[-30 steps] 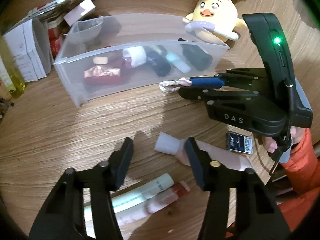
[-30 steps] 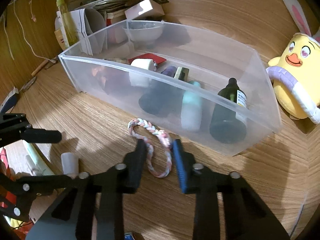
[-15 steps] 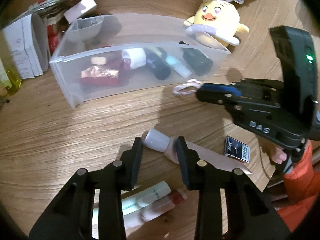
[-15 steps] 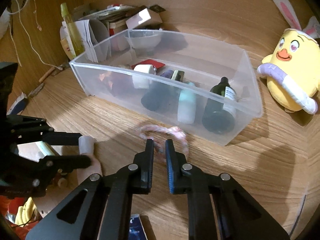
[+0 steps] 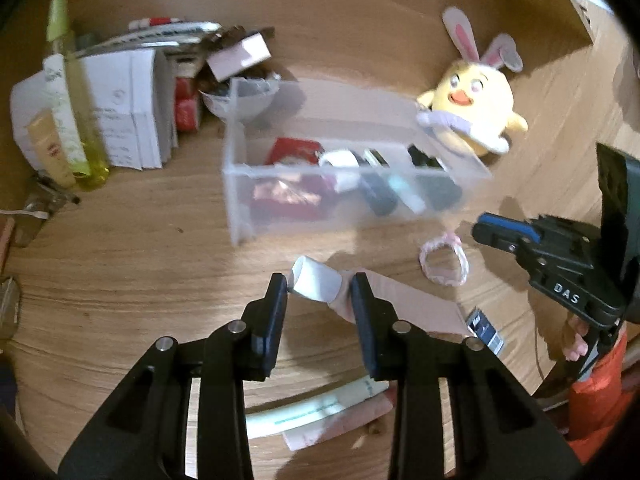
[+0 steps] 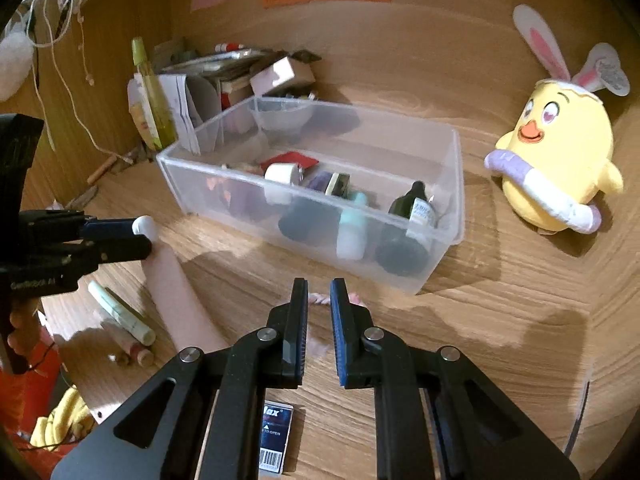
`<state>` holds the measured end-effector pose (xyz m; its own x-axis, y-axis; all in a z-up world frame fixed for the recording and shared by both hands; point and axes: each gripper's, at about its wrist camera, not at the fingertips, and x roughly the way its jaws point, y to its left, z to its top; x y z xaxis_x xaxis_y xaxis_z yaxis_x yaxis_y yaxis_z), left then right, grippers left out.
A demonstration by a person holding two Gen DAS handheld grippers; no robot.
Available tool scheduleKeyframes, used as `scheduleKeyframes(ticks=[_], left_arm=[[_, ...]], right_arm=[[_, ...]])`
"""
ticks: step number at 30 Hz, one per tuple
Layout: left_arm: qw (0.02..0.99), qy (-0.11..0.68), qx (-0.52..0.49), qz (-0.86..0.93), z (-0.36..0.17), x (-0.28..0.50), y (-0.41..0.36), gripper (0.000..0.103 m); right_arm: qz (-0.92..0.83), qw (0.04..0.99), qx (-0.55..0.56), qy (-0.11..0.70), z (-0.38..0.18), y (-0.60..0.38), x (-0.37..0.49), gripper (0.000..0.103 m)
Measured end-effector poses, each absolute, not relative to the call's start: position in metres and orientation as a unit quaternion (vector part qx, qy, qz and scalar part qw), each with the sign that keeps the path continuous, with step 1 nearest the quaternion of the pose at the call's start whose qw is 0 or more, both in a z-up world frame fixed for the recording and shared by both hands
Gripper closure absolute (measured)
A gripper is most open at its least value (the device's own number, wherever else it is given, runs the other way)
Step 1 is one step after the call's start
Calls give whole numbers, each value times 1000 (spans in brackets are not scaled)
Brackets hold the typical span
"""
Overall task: Organize objects
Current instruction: 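Lift the bracelet and pink tube and carry them over the clear box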
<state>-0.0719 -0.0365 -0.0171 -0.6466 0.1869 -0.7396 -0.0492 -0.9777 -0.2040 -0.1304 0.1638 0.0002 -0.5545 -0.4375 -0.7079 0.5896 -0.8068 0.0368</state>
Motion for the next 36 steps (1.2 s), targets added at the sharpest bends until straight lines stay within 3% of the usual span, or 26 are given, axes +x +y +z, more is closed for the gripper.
scheduleKeyframes(ticks=[7, 9, 10, 11, 15, 19, 23, 36], left_arm=[[47, -88, -385, 917, 2, -68, -46, 71], [43, -92, -377, 920, 7, -67, -49, 71], [42, -93, -375, 921, 9, -67, -50, 71], [39, -95, -371, 923, 12, -67, -52, 71], [28, -106, -357, 928, 23, -73, -59, 71], [19, -112, -343, 932, 33, -78, -64, 71], [15, -121, -332, 935, 42, -88, -67, 71], [-10, -130, -322, 938, 49, -124, -68, 71]], right_arm=[[-871, 300, 371, 114, 6, 164, -127, 90], [-862, 300, 390, 117, -2, 164, -130, 72], [-862, 297, 393, 119, -7, 164, -131, 54], [-864, 294, 390, 121, -10, 165, -131, 46], [-864, 275, 402, 131, -25, 163, -145, 49], [-851, 272, 428, 135, -41, 158, -161, 79], [-848, 274, 434, 132, -48, 156, -164, 91], [-881, 295, 360, 89, 11, 172, -139, 92]])
